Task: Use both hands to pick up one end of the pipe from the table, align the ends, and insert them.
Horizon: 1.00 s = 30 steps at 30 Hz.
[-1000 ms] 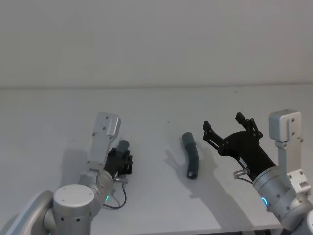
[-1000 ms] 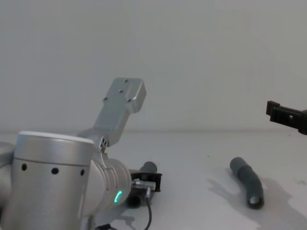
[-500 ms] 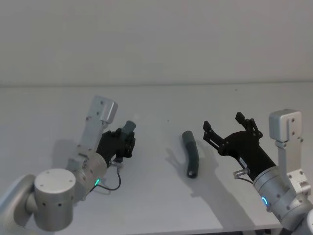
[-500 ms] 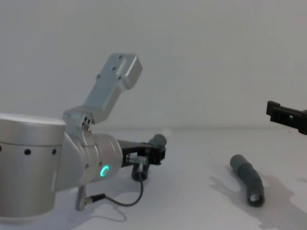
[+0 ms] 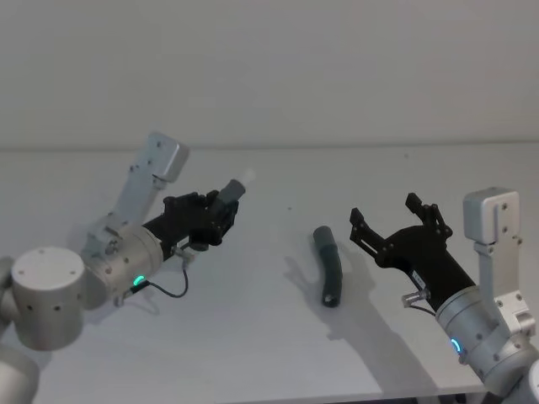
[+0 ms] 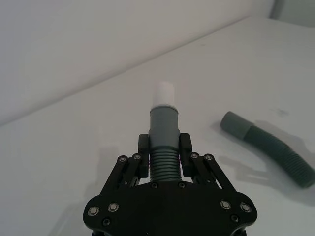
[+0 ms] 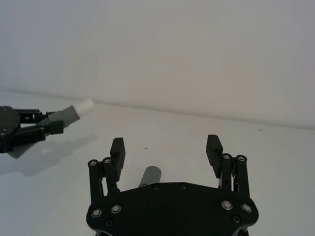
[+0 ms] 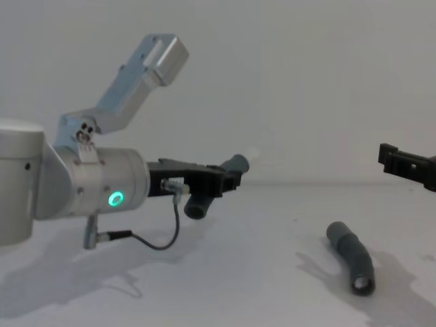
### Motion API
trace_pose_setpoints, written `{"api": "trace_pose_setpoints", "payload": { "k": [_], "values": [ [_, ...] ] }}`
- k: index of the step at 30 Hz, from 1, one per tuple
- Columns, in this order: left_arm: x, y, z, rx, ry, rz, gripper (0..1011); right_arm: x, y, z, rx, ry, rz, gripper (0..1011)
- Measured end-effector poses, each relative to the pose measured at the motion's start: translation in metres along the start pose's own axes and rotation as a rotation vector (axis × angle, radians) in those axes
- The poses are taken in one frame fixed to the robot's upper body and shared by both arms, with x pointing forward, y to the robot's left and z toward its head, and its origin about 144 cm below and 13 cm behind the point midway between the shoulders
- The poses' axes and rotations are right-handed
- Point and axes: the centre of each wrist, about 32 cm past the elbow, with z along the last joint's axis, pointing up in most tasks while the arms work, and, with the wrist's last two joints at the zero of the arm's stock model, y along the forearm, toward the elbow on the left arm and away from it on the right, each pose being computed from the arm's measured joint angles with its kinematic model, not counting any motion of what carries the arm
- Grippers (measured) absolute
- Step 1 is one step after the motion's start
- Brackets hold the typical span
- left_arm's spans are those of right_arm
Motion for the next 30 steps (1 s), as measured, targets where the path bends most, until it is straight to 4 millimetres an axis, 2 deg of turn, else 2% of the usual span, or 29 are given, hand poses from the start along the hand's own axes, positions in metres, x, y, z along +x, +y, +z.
{"api": "trace_pose_setpoints", "payload": {
  "k": [4, 6, 10, 19, 22, 27, 30],
  "values": [
    [0.011, 0.002, 0.004, -0.004, -0.013, -0.044, 327, 0.000, 0.000, 0.000, 0.000, 0.000, 0.000, 1002],
    [0.023, 0.005, 0.008, -0.005, -0.025, -0.093, 327, 0.000, 0.000, 0.000, 0.000, 0.000, 0.000, 1002],
    [0.031, 0.007, 0.011, -0.006, -0.031, -0.135, 327, 0.000, 0.000, 0.000, 0.000, 0.000, 0.000, 1002],
    [0.076, 0.019, 0.030, 0.023, -0.067, -0.318, 327, 0.000, 0.002, 0.002, -0.009, 0.006, 0.008, 1002],
    [0.082, 0.022, 0.033, 0.030, -0.069, -0.350, 327, 0.001, 0.004, 0.003, -0.020, 0.014, 0.018, 1002],
    [0.106, 0.029, 0.045, 0.067, -0.085, -0.449, 327, 0.001, 0.008, 0.007, -0.046, 0.030, 0.040, 1002],
    [0.112, 0.031, 0.048, 0.077, -0.089, -0.473, 327, 0.001, 0.010, 0.008, -0.062, 0.038, 0.049, 1002]
  ]
}}
